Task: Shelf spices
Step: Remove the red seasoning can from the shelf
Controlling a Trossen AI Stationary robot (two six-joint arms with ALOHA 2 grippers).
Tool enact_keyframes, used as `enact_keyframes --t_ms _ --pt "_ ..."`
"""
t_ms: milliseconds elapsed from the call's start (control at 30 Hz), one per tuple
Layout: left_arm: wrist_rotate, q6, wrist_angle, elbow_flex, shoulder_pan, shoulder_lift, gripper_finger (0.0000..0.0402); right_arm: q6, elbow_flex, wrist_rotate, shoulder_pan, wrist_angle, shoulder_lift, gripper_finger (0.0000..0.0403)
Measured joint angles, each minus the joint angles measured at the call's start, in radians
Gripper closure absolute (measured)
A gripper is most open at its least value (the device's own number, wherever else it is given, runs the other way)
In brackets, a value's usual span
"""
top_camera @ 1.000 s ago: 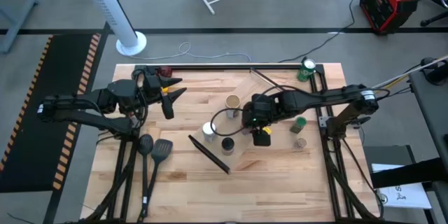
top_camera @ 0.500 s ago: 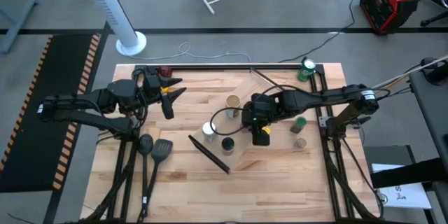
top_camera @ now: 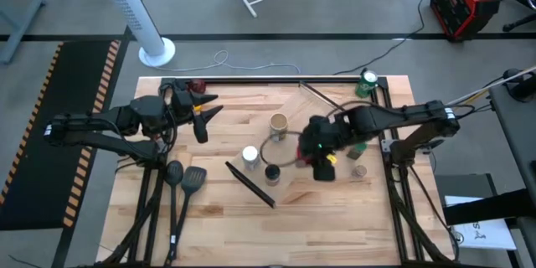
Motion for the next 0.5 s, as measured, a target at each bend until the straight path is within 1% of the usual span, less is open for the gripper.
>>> enact_keyframes --t_ms 100,233,367,500 --pt "0.0 -0.008 -0.014 0.0 0.0 0.0 0.0246 0.071 -0.02 -0.001 0.076 -0.055 -0.006 0.0216" --pt "0.0 -0.018 -0.027 0.0 0.0 0.0 0.0249 0.169 -0.057 0.001 0.201 -0.071 -0.003 0.0216" --pt "0.0 -0.034 -0.028 0.0 0.0 -0.003 0.0246 0.271 -0.095 0.057 0.31 -0.068 0.004 0.0216" --pt "0.0 -0.034 -0.012 0.0 0.0 -0.008 0.024 0.377 -0.164 0.113 0.378 -0.046 0.004 0.0216"
